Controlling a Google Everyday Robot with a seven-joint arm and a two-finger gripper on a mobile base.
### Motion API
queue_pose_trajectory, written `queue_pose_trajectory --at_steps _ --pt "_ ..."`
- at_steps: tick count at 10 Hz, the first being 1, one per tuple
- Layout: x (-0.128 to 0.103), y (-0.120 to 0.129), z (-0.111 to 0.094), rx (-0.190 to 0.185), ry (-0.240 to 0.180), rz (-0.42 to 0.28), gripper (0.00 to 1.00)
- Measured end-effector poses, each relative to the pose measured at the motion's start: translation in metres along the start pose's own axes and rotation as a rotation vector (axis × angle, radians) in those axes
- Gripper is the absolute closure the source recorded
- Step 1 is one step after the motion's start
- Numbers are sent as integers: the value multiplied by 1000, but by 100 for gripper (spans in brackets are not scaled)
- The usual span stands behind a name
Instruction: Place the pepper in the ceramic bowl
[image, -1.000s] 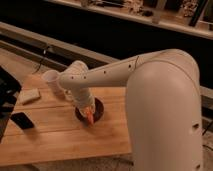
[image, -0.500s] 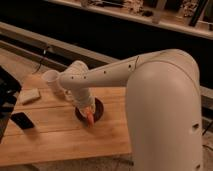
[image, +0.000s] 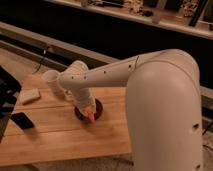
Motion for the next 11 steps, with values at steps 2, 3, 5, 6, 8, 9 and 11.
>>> queue_pose_trajectory --at_steps 2,3,5,6,8,9,11 --pt "0 0 0 0 0 0 20" --pt "0 0 -1 0 -2 1 20" --pt "-3 -2 -7 12 -32 8 20" --pt "-6 -6 -17 31 -70 21 20" --pt "-8 -13 -36 62 -136 52 20" --pt "-7 -19 -48 82 -178 81 20" --pt "-2 -30 -62 109 -230 131 20"
